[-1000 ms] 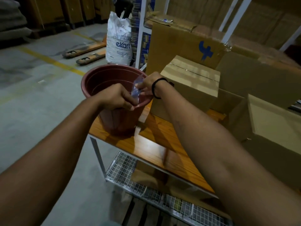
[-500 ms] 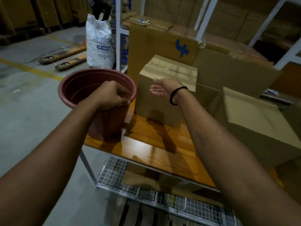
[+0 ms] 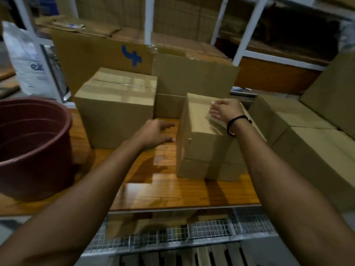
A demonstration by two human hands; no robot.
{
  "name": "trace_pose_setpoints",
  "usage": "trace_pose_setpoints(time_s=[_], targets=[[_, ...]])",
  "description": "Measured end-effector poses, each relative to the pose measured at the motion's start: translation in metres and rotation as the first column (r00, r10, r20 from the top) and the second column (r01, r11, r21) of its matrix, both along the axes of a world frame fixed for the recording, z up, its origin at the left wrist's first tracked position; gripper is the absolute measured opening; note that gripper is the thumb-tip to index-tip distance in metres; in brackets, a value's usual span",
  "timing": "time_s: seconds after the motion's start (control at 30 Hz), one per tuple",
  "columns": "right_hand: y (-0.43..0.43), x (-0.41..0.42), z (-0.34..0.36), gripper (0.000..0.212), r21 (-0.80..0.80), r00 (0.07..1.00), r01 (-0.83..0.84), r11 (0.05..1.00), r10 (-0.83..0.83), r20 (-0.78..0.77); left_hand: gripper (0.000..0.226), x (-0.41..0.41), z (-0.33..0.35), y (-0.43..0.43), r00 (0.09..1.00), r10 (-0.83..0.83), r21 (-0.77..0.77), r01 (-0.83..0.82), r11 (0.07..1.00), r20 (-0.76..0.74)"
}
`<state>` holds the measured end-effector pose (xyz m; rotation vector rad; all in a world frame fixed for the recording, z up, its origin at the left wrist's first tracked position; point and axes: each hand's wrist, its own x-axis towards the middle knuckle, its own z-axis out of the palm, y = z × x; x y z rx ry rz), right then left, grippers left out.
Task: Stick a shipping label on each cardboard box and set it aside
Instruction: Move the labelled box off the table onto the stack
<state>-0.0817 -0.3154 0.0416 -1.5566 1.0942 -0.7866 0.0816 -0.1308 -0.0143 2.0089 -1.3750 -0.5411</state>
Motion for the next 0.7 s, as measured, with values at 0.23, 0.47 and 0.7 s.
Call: trace_pose_setpoints(time_s=[0.23, 0.47, 0.7], targets=[[-0.057, -0.073, -0.022, 0.042, -0.391, 0.848, 0.053, 0.919, -0.248, -0.468, 0.091, -0.044, -0.005, -0.061, 0.993, -0.062, -0.058, 0.057, 0.997, -0.099], [-0.079, -0.096, -0.036, 0.065, -0.156, 0.817, -0.089, 0.984, -0.018, -0.576, 0.103, -0.054, -0.017, -0.081, 0.958, -0.116, -0.1, 0.093, 0.991, -0.262], [-0.074, -0.109, -0.032, 0.064, -0.073, 0.865, -0.126, 0.989, 0.074, -0.497, 0.08, -0.057, 0.008, -0.078, 0.993, 0.033, -0.261, -0.003, 0.965, 0.11]])
